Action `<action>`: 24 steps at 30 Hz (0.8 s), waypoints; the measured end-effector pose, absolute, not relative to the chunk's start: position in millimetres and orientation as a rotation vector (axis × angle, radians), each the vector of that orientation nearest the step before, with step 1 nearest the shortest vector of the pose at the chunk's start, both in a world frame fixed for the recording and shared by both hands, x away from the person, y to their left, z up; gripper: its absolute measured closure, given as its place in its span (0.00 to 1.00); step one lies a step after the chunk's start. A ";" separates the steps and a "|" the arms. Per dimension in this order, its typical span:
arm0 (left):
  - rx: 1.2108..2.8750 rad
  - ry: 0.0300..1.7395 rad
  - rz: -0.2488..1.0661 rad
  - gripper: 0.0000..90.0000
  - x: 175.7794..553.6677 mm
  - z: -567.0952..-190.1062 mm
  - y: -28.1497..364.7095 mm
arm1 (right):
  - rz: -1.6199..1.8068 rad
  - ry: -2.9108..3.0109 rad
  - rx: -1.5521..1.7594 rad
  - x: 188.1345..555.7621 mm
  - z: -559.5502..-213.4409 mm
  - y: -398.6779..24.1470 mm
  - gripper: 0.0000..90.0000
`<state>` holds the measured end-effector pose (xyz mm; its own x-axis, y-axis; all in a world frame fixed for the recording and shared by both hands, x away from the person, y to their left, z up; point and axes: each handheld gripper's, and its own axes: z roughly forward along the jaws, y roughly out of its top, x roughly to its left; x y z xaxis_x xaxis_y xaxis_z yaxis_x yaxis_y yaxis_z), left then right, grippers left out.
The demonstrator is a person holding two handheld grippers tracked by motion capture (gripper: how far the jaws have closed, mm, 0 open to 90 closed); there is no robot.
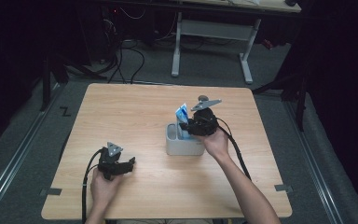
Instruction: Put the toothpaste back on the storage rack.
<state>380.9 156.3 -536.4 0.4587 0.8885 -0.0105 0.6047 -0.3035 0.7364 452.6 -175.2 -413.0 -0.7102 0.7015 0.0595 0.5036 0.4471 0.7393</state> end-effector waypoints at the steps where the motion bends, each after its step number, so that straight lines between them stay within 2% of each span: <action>1: 2.026 1.241 0.532 0.27 380.9 -536.4 156.3 | 1.122 2.446 1.039 452.7 -413.7 -174.3 0.76; 13: 2.028 1.241 0.532 0.27 380.9 -536.3 156.4 | 1.047 2.424 1.029 447.5 -417.7 -171.9 0.58; 24: 2.026 1.243 0.534 0.26 380.8 -536.4 156.1 | 1.088 2.369 1.011 438.0 -405.4 -177.8 0.51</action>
